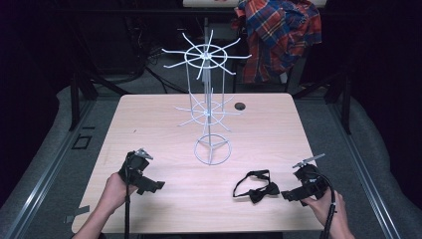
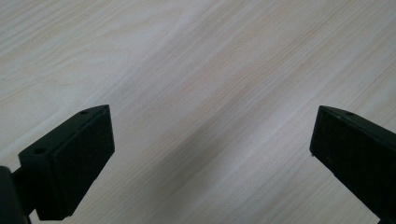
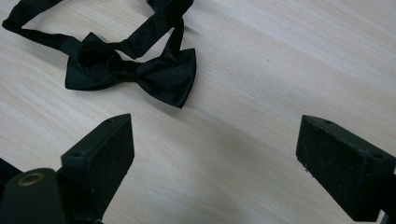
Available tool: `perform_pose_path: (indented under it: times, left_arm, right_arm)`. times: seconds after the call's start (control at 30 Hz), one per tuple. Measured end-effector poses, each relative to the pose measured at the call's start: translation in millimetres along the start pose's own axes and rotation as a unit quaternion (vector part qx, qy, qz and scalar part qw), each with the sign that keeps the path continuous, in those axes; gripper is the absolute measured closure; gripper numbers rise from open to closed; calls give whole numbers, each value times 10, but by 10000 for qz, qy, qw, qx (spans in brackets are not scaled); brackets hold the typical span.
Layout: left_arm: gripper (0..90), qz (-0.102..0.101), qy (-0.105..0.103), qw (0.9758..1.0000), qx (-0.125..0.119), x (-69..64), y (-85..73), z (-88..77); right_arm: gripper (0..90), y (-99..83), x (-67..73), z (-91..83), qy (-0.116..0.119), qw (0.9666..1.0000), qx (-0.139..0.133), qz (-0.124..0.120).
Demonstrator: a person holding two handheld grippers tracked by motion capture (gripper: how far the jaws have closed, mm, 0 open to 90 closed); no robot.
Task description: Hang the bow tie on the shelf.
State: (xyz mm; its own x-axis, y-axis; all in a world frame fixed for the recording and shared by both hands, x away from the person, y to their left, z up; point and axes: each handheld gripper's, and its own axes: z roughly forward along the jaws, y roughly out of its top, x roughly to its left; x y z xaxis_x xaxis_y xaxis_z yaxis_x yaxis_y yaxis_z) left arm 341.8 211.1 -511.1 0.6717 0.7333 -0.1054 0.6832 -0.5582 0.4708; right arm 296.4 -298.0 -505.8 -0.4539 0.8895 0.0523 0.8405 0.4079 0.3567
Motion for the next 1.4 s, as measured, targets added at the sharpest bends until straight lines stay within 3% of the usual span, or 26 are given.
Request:
perform_pose_path:
  times: [0.1, 0.23, 0.33, 0.37, 0.4, 0.5, 0.53, 0.6, 0.67, 0.7, 0.8, 0.97, 1.2, 1.3, 1.4]
  left_arm:
    - [0, -3, -3, 10000, 1, -1, -2, 0]
    - [0, -18, 4, 10000, -20, 2, -7, -5]
    - [0, -23, 2, 10000, -19, 4, -15, -3]
    - [0, -11, 6, 10000, -11, 5, -18, -8]
    - [0, -11, 6, 10000, -11, 5, -18, -8]
    - [0, -30, 13, 10000, -37, 4, -29, -17]
    - [0, -41, 9, 10000, -46, 7, -32, -16]
    - [0, -56, 8, 10000, -53, 7, -33, -18]
    - [0, -31, 22, 10000, -43, 4, -26, -21]
    - [0, -26, 18, 10000, -45, -1, -22, -18]
    - [0, 2, 7, 10000, -27, -5, -16, -15]
    - [0, -18, 17, 10000, -33, 0, -19, -16]
    - [0, -13, 19, 10000, -38, -2, -19, -16]
    - [0, -20, 11, 10000, -34, 2, -21, -16]
    - [0, -41, 7, 10000, -35, 12, -25, -12]
  right_arm:
    - [99, -2, 11, 19, 170, 9998, -54, 93]
    - [84, 14, 0, 13, -47, 10000, 11, 34]
    - [86, 26, 14, 32, 39, 10000, -69, 57]
    - [86, 37, 10, 17, -59, 10000, 18, -26]
    - [86, 41, 31, 34, 66, 9999, -31, 84]
    - [72, 68, 46, 37, -20, 10000, -68, 53]
    - [70, 80, 70, 43, 120, 9997, -152, 148]
    - [67, 108, 98, 55, 177, 9996, -214, 91]
    - [66, 140, 132, 59, 70, 9999, -84, -26]
    - [68, 147, 160, 91, 203, 9997, -134, 23]
    - [97, 181, 199, 127, 157, 9998, -59, -61]
    - [132, 223, 238, 165, 180, 9998, -76, 39]
    - [150, 335, 549, 184, 324, 9982, -297, -413]
    - [192, 369, 631, 165, 660, 9952, -383, -619]
    - [241, 398, 696, 182, 628, 9947, -279, -762]
